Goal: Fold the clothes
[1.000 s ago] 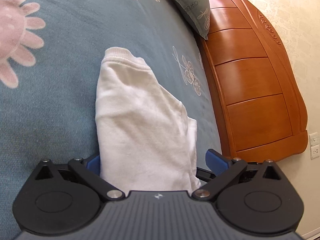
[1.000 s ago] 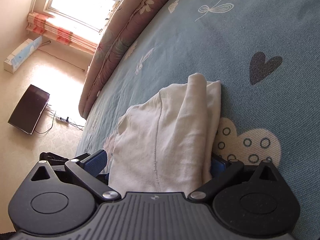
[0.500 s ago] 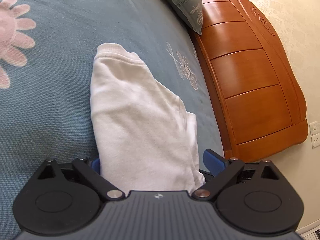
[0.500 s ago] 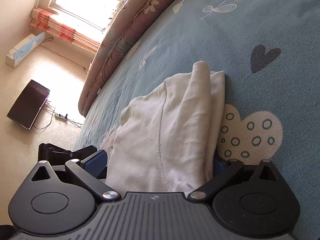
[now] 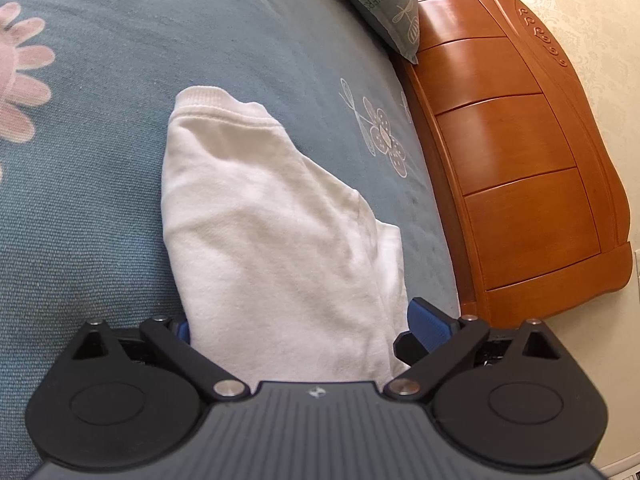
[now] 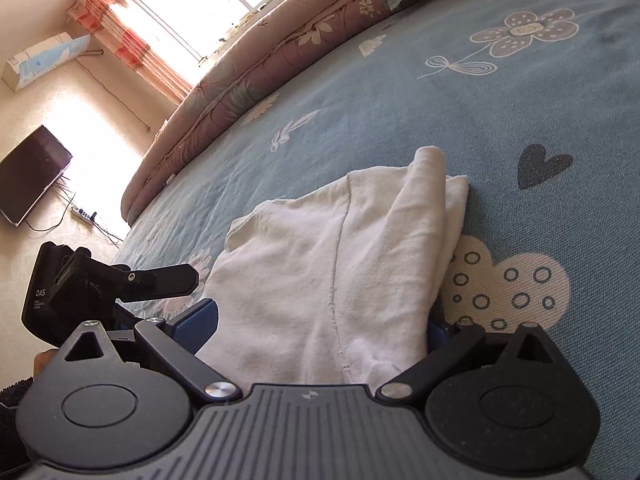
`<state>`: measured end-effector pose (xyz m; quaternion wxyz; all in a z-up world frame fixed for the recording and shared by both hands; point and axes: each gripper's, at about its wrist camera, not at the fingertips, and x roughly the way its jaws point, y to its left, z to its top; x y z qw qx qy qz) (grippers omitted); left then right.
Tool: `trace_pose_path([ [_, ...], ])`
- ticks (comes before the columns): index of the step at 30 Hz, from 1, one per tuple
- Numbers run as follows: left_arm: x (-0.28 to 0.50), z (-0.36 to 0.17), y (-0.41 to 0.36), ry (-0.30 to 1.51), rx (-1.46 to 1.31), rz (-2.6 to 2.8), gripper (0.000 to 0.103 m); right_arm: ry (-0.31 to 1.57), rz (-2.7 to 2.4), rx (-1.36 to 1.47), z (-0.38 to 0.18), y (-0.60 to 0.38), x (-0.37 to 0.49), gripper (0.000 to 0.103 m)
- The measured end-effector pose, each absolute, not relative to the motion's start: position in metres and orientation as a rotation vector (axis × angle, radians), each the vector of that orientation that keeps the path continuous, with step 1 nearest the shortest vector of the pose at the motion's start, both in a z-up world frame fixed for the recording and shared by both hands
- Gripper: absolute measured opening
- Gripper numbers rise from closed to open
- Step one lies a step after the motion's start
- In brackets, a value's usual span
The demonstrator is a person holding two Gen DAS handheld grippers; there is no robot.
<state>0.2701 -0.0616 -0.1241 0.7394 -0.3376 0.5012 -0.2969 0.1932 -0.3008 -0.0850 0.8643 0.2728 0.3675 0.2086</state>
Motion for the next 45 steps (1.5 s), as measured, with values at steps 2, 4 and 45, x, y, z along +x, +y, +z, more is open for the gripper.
trace_pose_path([
  [2,0.270,-0.122,-0.065,1.094,-0.734,-0.655,0.097,0.758,0.454,0.552,-0.078,-0.297,0.193,0.101],
  [4,0.270,-0.123,-0.068,1.092,-0.741,-0.664,0.097,0.758,0.463,0.530,-0.074,-0.294,0.195,0.101],
  [45,0.281,-0.074,-0.162,1.086,-0.728,-0.881,0.097,0.702,0.455,0.360,-0.016,-0.338,0.175,0.101],
])
